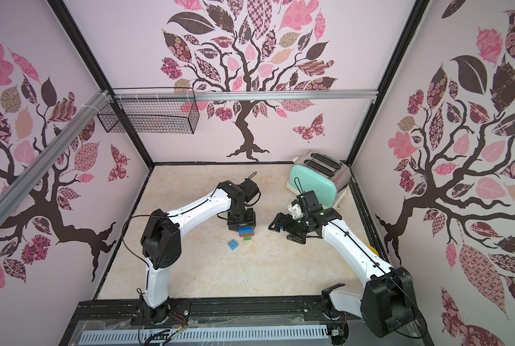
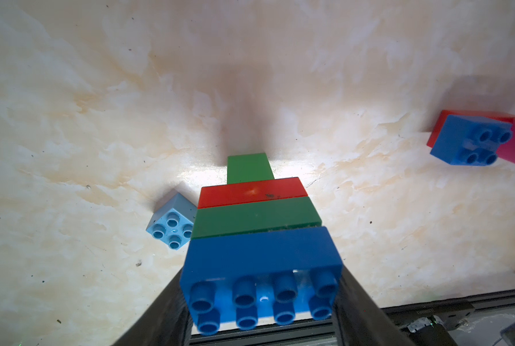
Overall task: Assemble a carrot with lego
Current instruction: Assemble the lego brick with the lego brick.
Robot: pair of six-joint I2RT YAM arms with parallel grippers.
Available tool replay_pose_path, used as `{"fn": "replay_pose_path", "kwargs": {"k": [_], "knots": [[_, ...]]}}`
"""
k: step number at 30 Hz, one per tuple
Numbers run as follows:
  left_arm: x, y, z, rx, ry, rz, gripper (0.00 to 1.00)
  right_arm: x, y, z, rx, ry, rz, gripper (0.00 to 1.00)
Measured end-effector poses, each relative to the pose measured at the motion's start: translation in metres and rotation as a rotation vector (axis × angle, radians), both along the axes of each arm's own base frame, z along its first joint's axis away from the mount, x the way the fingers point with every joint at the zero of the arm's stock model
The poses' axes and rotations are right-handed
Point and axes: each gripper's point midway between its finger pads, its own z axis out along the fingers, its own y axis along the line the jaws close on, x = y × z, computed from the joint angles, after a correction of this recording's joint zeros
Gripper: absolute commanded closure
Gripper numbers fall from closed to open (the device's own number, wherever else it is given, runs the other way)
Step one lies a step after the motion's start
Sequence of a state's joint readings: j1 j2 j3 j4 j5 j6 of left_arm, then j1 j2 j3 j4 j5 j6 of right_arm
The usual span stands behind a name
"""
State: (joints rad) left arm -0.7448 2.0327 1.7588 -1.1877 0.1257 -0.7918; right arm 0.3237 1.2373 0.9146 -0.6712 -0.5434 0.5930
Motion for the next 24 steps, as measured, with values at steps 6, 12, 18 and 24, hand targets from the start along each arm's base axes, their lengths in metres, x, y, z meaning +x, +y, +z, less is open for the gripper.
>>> {"fn": "replay_pose_path", "kwargs": {"k": [6, 12, 18, 24], "knots": [[0.0003, 0.0009, -0.0008, 0.000, -0.005, -0.007, 0.52, -0.0003, -0.0001, -0.0010, -0.003, 0.001, 0.005, 0.01], [0.0006, 0.0017, -0.0018, 0.008, -0.006, -0.013, 0.53, -0.0005, -0.0003, -0.0037, -0.008, 0.009, 0.008, 0.00], [0.0005, 0.0014, -0.0024, 0.009, -0.004, -0.015, 0.53, 0.0003, -0.0011, -0.0050, -0.010, 0.014, 0.005, 0.01], [0.0005, 0.0012, -0.0026, 0.009, -0.003, -0.014, 0.52, 0.0005, -0.0013, -0.0054, -0.011, 0.014, 0.006, 0.01]]}}
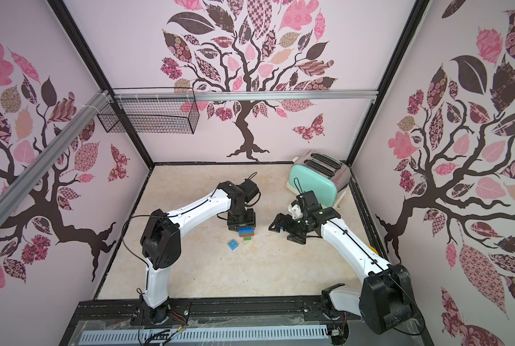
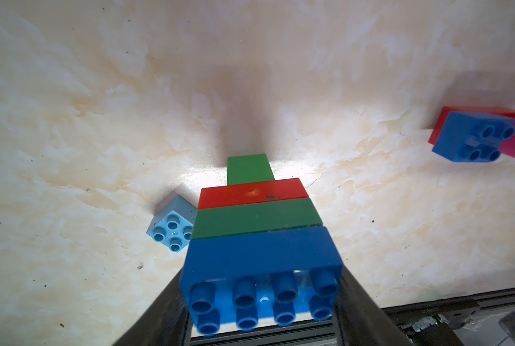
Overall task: Assemble a carrot with lego
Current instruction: Assemble the lego brick with the lego brick.
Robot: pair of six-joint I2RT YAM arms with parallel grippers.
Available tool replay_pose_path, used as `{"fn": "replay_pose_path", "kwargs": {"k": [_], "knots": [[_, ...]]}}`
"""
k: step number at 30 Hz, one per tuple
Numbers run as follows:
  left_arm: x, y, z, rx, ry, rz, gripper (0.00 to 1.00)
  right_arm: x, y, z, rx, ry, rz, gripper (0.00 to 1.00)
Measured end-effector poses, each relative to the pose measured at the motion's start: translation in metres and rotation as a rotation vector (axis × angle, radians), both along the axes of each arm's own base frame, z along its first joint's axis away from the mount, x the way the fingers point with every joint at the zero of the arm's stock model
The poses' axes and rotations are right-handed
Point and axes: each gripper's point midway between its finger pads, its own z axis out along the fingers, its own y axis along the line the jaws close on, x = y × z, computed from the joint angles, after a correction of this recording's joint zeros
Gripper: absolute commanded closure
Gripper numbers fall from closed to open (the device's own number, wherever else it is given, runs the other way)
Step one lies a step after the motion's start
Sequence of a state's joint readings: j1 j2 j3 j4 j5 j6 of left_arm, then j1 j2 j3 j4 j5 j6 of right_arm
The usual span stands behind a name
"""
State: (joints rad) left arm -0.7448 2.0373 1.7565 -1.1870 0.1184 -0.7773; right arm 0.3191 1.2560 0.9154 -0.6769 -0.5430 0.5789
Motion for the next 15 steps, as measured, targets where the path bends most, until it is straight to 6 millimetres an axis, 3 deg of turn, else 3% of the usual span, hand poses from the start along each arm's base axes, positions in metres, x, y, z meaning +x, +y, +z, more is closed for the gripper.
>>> {"fn": "replay_pose_path", "kwargs": {"k": [15], "knots": [[0.0010, 0.0008, 0.0023, 0.006, -0.008, 0.006, 0.32, 0.0061, -0.0021, 0.0065, 0.004, -0.018, -0.010, 0.00]]}}
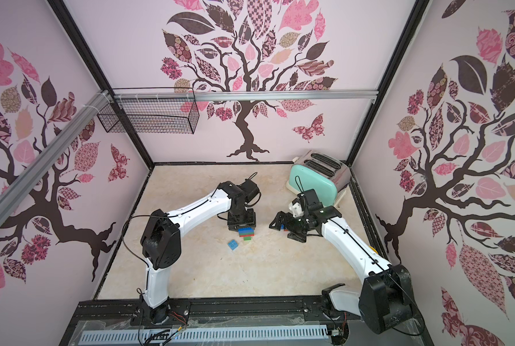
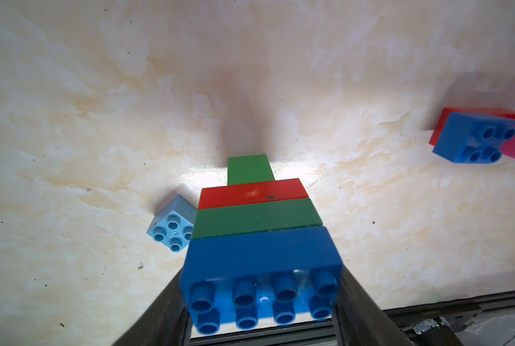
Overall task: Assemble a carrot with lego
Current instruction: Assemble the lego brick with the lego brick, then adjust the lego brick at the center of the board.
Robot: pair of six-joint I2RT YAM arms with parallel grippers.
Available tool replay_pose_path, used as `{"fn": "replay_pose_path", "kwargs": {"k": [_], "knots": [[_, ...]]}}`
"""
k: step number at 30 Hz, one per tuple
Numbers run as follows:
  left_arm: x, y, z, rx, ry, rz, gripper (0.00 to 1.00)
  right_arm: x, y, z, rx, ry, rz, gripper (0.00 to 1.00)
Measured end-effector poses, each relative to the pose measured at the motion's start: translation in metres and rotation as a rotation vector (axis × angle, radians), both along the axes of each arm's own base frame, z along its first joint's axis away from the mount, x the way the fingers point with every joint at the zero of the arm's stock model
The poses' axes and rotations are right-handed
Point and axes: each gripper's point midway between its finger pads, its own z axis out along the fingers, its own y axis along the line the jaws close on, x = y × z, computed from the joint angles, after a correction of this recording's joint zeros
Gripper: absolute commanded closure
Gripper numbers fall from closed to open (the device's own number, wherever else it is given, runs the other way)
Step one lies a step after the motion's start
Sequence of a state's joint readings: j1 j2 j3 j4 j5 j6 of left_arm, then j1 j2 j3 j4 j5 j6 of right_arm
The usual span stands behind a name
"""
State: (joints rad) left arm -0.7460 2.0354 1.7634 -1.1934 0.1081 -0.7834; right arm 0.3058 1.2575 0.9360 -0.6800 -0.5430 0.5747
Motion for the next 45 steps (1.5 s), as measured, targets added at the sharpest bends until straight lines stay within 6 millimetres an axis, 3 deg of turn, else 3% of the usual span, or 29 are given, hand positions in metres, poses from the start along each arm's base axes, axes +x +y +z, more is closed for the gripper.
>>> {"fn": "replay_pose_path", "kwargs": {"k": [10, 21, 33, 39, 42, 45], "knots": [[0.002, 0.007, -0.015, 0.058, 0.012, 0.006, 0.25, 0.002, -0.002, 0.000, 0.000, 0.000, -0.008, 0.01], [0.003, 0.006, -0.014, 0.058, 0.006, 0.009, 0.19, 0.003, -0.003, 0.001, -0.001, -0.006, -0.007, 0.00], [0.012, -0.005, 0.007, 0.021, -0.044, 0.012, 0.02, 0.003, -0.004, 0.001, -0.001, -0.007, -0.009, 0.01], [0.009, 0.012, 0.038, 0.024, -0.114, 0.045, 0.02, 0.002, -0.004, 0.000, -0.005, -0.006, -0.003, 0.00], [-0.003, 0.031, 0.058, 0.016, -0.154, 0.075, 0.02, 0.002, -0.004, 0.000, -0.004, -0.007, -0.002, 0.00], [-0.019, 0.050, 0.066, 0.014, -0.169, 0.102, 0.02, 0.003, -0.005, 0.000, -0.005, -0.008, -0.005, 0.00]]}}
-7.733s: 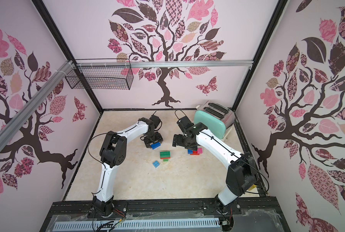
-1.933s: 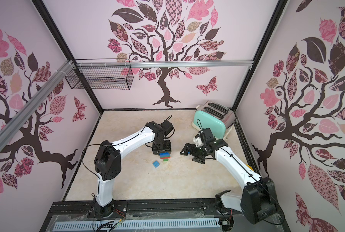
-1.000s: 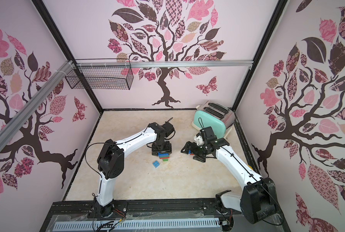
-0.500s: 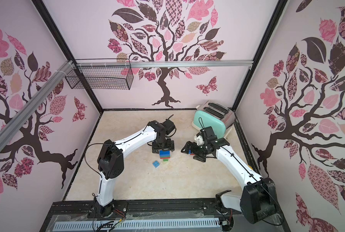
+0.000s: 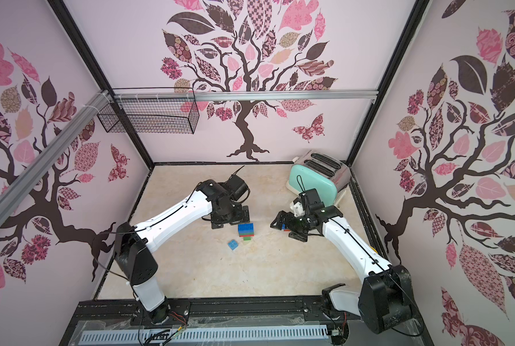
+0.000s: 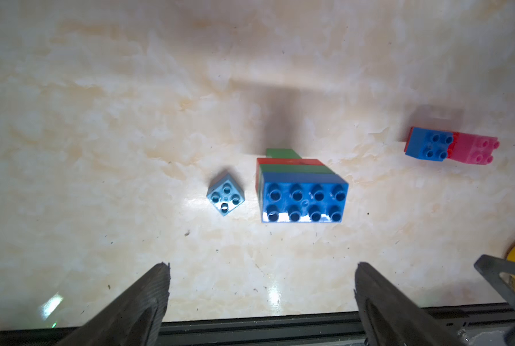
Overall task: Assemble a carrot with lego
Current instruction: Adjust the lego brick at the center of the board.
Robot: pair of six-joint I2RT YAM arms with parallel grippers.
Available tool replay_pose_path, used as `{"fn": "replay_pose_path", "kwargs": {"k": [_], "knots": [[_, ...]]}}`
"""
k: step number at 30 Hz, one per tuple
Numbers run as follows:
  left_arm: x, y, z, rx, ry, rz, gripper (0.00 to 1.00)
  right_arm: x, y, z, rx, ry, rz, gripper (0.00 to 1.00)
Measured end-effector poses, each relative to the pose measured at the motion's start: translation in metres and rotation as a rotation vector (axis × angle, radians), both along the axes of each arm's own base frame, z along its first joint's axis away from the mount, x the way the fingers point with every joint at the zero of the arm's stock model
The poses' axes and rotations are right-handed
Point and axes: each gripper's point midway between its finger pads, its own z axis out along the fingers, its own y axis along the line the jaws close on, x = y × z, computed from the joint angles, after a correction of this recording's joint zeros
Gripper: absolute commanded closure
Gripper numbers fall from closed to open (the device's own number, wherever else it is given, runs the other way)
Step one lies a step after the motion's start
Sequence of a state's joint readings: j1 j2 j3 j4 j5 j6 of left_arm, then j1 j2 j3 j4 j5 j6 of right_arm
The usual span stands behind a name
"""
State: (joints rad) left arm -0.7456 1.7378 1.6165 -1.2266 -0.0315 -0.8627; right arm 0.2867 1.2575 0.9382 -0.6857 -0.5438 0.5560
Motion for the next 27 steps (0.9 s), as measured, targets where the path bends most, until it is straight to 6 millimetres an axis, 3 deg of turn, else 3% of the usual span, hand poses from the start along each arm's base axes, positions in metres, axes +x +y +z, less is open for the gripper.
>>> {"fn": "replay_pose_path", "kwargs": {"k": [3, 7, 11, 17, 27], "knots": [[-0.018, 0.018, -0.011, 0.013, 0.019, 0.028, 0.02, 0.000, 0.000, 0.000, 0.000, 0.000, 0.001, 0.01], [-0.040, 0.036, -0.043, 0.035, 0.079, 0.077, 0.09, 0.000, 0.000, 0.000, 0.000, -0.001, 0.003, 0.00], [-0.048, 0.043, -0.071, 0.027, 0.124, 0.148, 0.13, 0.000, 0.000, 0.000, 0.001, -0.001, 0.003, 0.00], [-0.043, 0.040, -0.097, -0.053, 0.136, 0.264, 0.13, -0.001, 0.000, -0.002, -0.003, 0.010, 0.003, 0.01], [-0.018, 0.021, -0.115, -0.153, 0.123, 0.333, 0.14, -0.001, -0.001, -0.005, -0.008, 0.019, 0.002, 0.00]]}}
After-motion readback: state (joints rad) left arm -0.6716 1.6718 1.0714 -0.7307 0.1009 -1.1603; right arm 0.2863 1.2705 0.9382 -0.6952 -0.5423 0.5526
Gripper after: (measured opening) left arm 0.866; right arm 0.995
